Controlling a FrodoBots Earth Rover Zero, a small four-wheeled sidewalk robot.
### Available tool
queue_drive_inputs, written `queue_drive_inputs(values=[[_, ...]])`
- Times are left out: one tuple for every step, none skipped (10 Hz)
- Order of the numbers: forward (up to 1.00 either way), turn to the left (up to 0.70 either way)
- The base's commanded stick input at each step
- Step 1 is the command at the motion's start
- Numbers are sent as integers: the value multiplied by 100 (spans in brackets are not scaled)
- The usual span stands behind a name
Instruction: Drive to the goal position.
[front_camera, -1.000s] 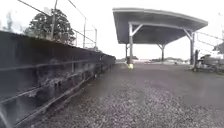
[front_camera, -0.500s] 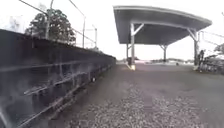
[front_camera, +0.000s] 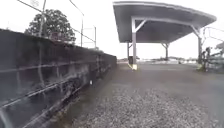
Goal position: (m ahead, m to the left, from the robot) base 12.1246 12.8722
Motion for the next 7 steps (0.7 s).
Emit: queue_drive_inputs(values=[[85, 0], [85, 0], [85, 0], [85, 0], [85, -6], [85, -13], [85, -18]])
